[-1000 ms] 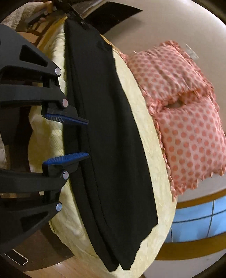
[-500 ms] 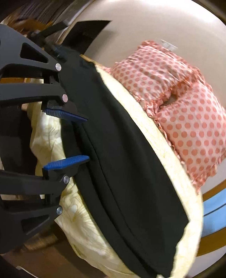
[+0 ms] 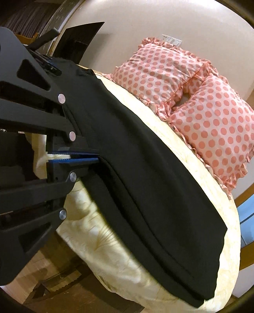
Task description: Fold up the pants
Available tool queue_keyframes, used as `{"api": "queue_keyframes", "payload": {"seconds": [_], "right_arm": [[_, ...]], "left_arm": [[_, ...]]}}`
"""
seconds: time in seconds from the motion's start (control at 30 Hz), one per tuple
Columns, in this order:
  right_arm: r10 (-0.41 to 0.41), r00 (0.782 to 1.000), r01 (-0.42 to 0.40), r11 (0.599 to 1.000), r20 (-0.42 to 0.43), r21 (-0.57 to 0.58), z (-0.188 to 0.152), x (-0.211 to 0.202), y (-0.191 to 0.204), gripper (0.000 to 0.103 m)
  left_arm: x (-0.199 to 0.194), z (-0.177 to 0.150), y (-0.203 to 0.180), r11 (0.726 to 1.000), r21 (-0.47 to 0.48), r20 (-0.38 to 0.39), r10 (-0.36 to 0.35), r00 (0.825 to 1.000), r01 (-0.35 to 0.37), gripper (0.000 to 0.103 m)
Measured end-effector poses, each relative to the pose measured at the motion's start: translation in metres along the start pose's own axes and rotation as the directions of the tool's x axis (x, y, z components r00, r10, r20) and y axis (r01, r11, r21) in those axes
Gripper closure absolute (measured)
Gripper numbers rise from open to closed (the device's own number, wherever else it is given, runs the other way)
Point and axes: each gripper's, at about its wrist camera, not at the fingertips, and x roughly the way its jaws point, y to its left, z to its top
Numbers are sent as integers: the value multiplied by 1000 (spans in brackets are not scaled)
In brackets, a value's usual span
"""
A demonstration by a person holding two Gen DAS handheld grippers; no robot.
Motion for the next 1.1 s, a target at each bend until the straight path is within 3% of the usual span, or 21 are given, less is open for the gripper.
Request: {"api": "queue_keyframes", "payload": {"seconds": [0.23, 0.3, 0.33, 0.37, 0.4, 0.43, 0.5, 0.57, 0.63, 0.77, 0.93, 1.1], "right_arm": [[-71, 997, 71, 994, -2, -88, 1, -10, 9, 98], [-93, 995, 97, 990, 42, -99, 4, -23, 7, 96], [-120, 988, 128, 989, 96, -78, 12, -35, -2, 83], [-147, 980, 155, 987, 137, -48, 18, -43, -10, 58], [-185, 966, 190, 982, 181, -7, 25, -52, -21, 47], [-235, 941, 229, 972, 242, 56, 35, -66, -37, 44], [-302, 902, 275, 953, 308, 130, 46, -82, -56, 45], [-393, 850, 336, 917, 352, 214, 58, -94, -78, 47], [-440, 828, 355, 891, 348, 283, 67, -96, -98, 47], [-443, 837, 342, 881, 320, 326, 73, -86, -117, 48], [-411, 852, 334, 904, 324, 268, 73, -75, -104, 56], [-425, 832, 380, 905, 358, 192, 72, -71, -86, 58]], "left_arm": [[7, -4, 7, 1000, -11, -25, -3, 1000, 3, 20], [6, -6, 6, 1000, 1, -19, -1, 1000, 1, 20], [6, -6, 6, 1000, 8, -15, 0, 1000, 0, 20], [6, -7, 6, 1000, 11, -14, 1, 1000, -1, 19], [7, -7, 6, 1000, 12, -14, 0, 1000, 0, 19], [7, -7, 6, 1000, 12, -14, -2, 1000, 2, 19], [7, -7, 6, 1000, 11, -12, -3, 1000, 3, 18], [7, -8, 7, 1000, 10, -8, -5, 1000, 5, 17], [9, -8, 6, 1000, 13, -6, -3, 1000, 3, 16], [10, -7, 5, 1000, 19, -7, -2, 1000, 2, 14], [11, -7, 4, 1000, 23, -6, 1, 1000, -1, 12], [11, -6, 4, 1000, 21, -6, 0, 1000, 0, 11]]}}
